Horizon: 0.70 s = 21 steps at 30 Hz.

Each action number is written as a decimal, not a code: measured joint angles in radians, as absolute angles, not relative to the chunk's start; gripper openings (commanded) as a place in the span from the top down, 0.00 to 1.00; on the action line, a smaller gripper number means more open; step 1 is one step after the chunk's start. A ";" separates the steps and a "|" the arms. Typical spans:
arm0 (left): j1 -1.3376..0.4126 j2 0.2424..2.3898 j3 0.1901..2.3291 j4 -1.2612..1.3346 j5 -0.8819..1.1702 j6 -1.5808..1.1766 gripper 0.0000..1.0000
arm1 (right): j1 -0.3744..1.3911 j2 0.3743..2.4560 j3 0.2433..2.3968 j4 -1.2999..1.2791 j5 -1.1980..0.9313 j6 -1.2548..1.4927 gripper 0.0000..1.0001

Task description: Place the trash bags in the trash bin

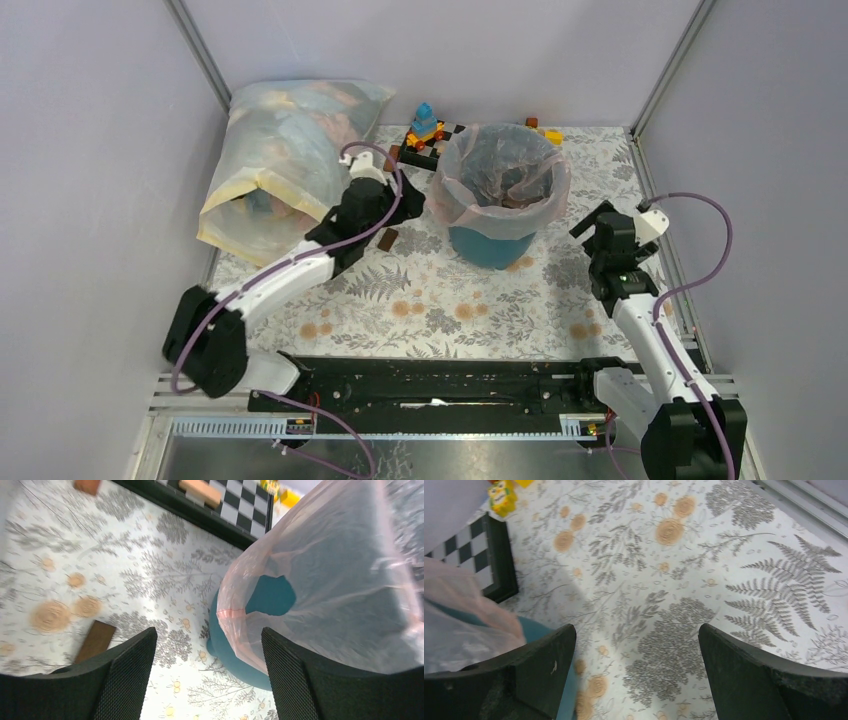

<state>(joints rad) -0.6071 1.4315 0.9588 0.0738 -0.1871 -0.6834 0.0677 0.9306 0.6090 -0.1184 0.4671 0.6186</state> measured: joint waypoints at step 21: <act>-0.606 0.987 0.479 0.226 -0.409 -0.360 0.01 | 0.068 0.860 0.166 0.587 0.242 0.168 0.00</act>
